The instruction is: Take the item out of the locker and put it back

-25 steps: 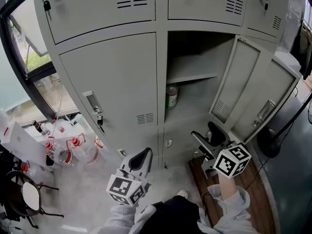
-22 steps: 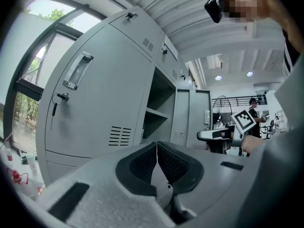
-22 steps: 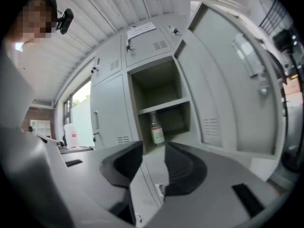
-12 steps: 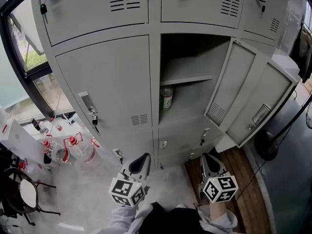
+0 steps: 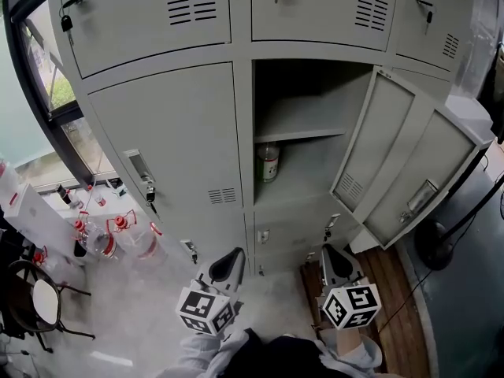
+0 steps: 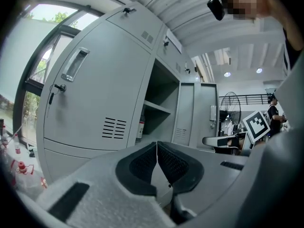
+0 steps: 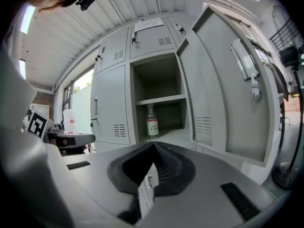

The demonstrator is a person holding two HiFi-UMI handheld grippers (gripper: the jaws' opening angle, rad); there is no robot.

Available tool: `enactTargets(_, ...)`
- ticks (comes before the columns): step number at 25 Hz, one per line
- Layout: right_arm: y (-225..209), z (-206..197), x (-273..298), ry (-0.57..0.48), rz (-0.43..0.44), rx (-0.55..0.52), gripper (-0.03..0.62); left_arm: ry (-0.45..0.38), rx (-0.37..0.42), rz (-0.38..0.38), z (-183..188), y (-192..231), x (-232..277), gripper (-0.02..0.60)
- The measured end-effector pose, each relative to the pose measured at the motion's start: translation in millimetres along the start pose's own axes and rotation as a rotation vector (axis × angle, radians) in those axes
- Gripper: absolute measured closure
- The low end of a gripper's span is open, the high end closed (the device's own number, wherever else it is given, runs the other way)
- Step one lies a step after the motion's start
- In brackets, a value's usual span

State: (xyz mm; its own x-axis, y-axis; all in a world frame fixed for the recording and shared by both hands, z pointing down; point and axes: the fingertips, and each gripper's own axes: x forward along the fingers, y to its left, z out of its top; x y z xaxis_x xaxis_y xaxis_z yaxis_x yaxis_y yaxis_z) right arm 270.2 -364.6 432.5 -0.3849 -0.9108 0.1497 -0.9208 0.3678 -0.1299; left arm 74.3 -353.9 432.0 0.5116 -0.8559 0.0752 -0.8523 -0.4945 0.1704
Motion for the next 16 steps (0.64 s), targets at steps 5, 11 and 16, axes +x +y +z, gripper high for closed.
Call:
enactTargets(5,-3.9,-2.5,5.1,0.007,0.009,-0.014,0.595,0.002,0.002,0.021,-0.7,-1.5,2.4,0.57)
enactTargets(11,-8.0,-6.1,9.1,0.014,0.019,-0.006,0.595,0.006,0.004,0.033,-3.0,-3.1,5.1,0.569)
enactTargets(16,-9.1,-7.2,9.5,0.016,0.02,-0.002,0.595,0.008,0.009,0.04,-3.1,-2.9,5.9,0.57)
